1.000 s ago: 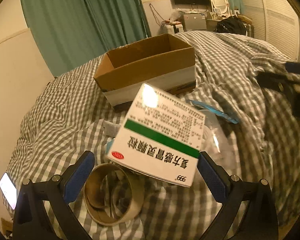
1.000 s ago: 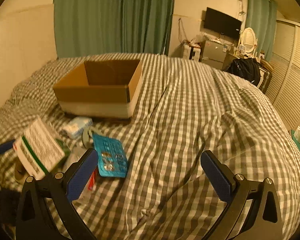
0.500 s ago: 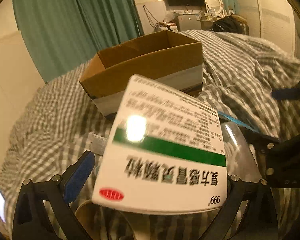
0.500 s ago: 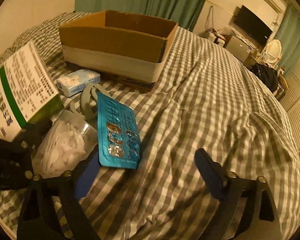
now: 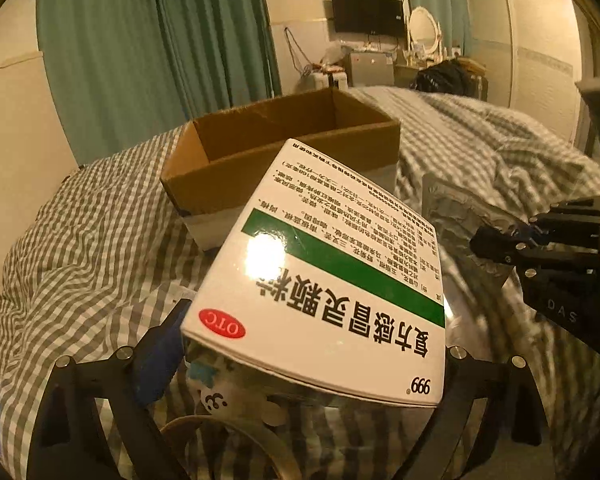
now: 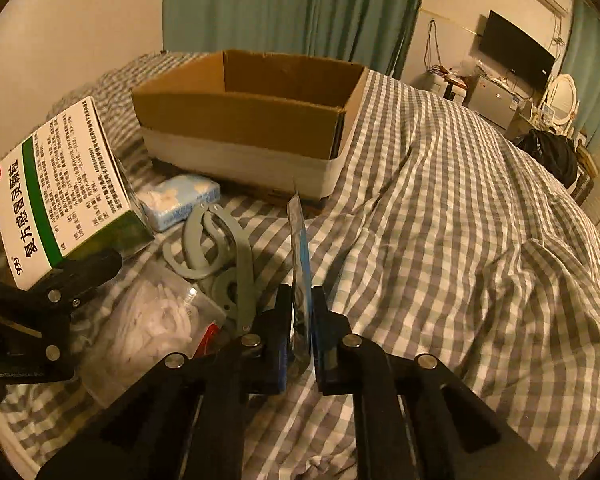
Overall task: Organize objects
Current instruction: 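Grasp the white-green medicine box with the left gripper while the right grasps the blue blister pack, then carry both items over the cardboard box and open both grippers to drop them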
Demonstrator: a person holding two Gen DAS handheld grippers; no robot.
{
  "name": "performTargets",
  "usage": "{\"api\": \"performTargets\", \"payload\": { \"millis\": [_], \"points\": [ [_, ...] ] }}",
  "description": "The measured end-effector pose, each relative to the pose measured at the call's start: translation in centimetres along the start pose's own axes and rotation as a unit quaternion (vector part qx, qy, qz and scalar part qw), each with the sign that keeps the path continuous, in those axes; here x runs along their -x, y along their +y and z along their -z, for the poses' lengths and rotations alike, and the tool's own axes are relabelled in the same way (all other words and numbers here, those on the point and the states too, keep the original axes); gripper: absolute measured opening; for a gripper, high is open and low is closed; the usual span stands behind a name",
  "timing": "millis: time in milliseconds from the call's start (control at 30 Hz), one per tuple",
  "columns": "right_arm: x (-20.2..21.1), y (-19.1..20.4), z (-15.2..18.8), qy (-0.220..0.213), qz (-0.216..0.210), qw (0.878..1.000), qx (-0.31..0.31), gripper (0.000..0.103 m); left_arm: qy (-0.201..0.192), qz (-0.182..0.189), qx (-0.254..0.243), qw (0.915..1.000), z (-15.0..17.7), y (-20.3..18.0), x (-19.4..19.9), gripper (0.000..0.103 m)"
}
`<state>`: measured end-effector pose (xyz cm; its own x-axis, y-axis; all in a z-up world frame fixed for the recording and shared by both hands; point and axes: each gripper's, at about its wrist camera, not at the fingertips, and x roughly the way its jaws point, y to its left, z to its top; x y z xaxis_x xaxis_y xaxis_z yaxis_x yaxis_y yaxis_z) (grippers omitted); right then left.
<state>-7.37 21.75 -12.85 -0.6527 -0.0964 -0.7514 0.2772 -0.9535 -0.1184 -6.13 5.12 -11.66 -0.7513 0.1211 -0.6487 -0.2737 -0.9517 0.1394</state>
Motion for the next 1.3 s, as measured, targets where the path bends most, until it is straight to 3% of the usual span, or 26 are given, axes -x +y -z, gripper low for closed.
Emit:
{"api": "performTargets", "payload": {
  "millis": [200,333,500,667,833,1067,1300],
  "points": [
    [3.5,-0.5,-1.3,-0.039,-0.011,0.999,-0.011,0.009,-0.019,0.0,0.021,0.9996,-1.6,0.8,2.4,0.095],
    [6.0,-0.3,-3.3,-0.075,0.011,0.997,0.011,0.009,-0.027,-0.02,0.024,0.9991,-3.7,1.4,3.6,0.095],
    [8.4,-0.4,-6.7,-0.117,0.006,0.993,0.023,0.009,-0.043,-0.013,0.055,0.9975,-7.4,3.3,4.2,0.095],
    [9.4,-1.0,-11.0,-0.143,-0.026,0.989,0.016,0.009,-0.057,0.002,0.06,0.9965,-12.0,5.2,2.7,0.095],
    [7.8,-2.0,-15.5,-0.149,-0.046,0.988,0.002,0.009,-0.056,-0.001,0.092,0.9942,-15.6,8.2,-0.8,0.095],
    [2.0,-3.4,-20.0,-0.123,-0.059,0.99,-0.02,0.009,-0.024,0.014,0.144,0.9891,-17.3,11.9,-6.1,0.095],
    [-4.5,-4.1,-22.5,-0.096,-0.076,0.992,-0.033,0.009,-0.014,0.017,0.12,0.9925,-17.4,12.0,-10.2,0.095]
  ]
}}
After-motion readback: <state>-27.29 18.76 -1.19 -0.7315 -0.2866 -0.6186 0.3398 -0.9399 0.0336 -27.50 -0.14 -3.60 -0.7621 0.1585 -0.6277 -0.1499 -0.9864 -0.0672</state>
